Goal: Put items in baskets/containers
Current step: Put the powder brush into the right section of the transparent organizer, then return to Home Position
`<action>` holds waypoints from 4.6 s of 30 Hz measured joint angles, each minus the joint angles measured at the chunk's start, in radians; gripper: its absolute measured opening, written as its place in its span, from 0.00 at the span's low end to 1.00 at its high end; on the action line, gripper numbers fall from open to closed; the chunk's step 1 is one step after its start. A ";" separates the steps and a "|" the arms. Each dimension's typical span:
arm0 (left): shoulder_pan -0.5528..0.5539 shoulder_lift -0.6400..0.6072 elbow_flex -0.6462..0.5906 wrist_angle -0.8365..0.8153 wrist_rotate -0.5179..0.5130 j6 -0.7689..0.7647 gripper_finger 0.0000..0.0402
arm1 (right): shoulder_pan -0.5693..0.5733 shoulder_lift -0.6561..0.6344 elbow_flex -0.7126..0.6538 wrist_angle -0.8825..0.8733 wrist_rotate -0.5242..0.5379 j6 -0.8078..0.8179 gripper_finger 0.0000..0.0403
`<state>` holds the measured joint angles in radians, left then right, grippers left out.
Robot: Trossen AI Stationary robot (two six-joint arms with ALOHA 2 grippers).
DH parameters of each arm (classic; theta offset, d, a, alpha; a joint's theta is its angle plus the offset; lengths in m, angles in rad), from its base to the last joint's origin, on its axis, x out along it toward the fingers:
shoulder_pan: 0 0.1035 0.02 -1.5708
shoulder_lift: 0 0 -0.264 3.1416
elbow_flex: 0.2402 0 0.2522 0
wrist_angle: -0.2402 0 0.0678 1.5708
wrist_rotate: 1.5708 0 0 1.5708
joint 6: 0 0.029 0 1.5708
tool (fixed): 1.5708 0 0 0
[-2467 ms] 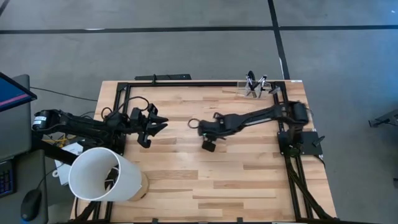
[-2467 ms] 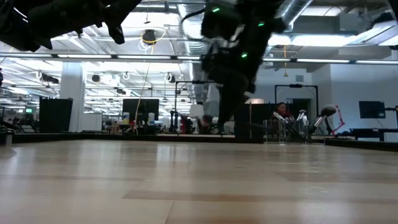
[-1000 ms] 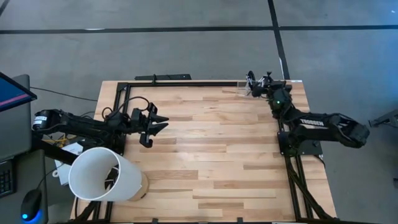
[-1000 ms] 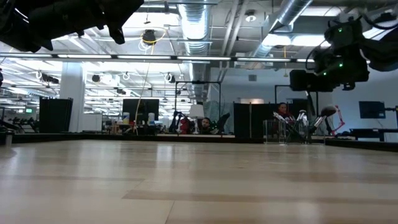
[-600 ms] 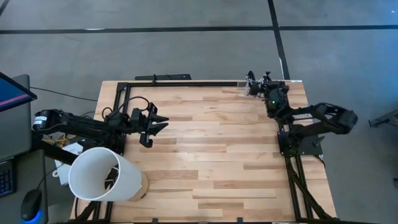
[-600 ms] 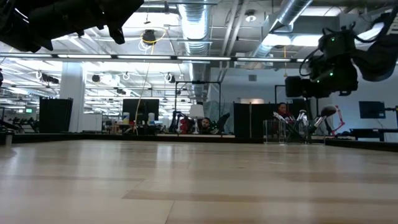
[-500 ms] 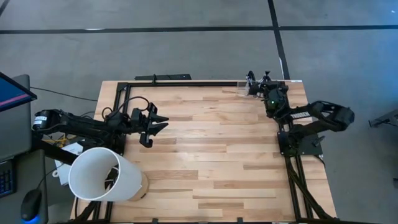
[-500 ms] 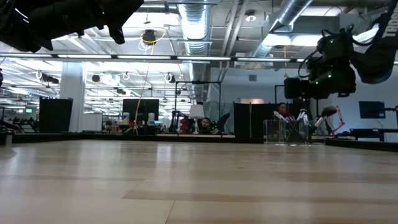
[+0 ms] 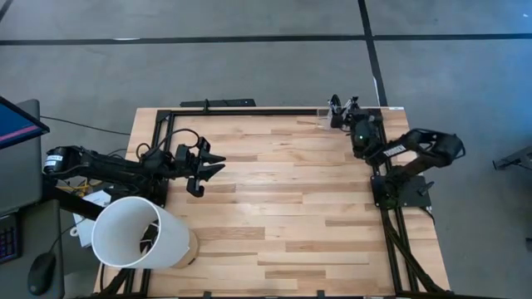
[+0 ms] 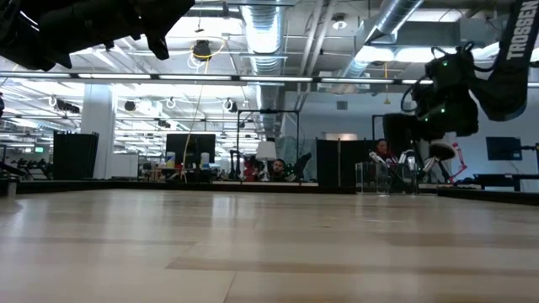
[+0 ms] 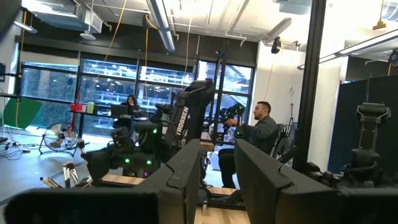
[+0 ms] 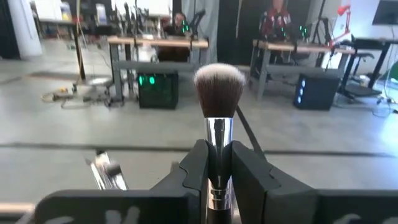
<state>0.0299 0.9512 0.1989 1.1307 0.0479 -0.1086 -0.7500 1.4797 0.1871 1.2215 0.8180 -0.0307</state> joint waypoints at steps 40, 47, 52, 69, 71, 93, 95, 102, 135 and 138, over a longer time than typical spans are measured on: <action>0.000 0.000 0.000 -0.001 0.000 0.023 0.24 | -0.016 0.200 0.071 0.211 0.105 -0.108 0.13; 0.000 0.000 0.000 -0.001 0.000 0.023 0.24 | 0.020 0.199 0.071 0.138 0.132 -0.069 0.14; 0.000 0.000 0.000 -0.001 0.000 0.023 0.24 | 0.030 0.199 0.070 0.107 0.134 -0.030 0.15; 0.000 0.000 0.000 -0.001 0.000 0.022 0.24 | 0.032 0.199 0.069 -0.003 0.093 0.012 0.23; 0.000 0.000 0.000 -0.001 0.000 0.022 0.24 | 0.037 0.199 0.069 -0.004 0.085 0.036 0.29; 0.000 0.000 0.000 -0.009 0.000 0.029 0.24 | 0.412 -0.183 0.069 -0.077 -0.039 -0.090 0.48; 0.000 0.000 0.000 -0.009 -0.003 0.053 0.24 | 0.465 -0.220 0.069 -0.135 -0.177 -0.032 0.45; 0.000 0.000 0.000 -0.016 -0.026 0.091 0.24 | 0.577 -0.259 0.069 -0.301 -0.687 0.076 0.35; 0.009 -0.001 0.000 -0.086 -0.090 0.104 0.07 | 0.761 -0.765 0.058 -0.779 -0.662 -0.072 0.00; 0.036 -0.001 0.000 -0.136 -0.056 0.104 0.02 | 0.743 -0.823 0.029 -0.781 -0.662 -0.062 0.00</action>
<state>0.0662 0.9504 0.1988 0.9945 -0.0085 -0.0051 -0.0070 0.6565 0.2165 0.4404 0.1562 -0.0932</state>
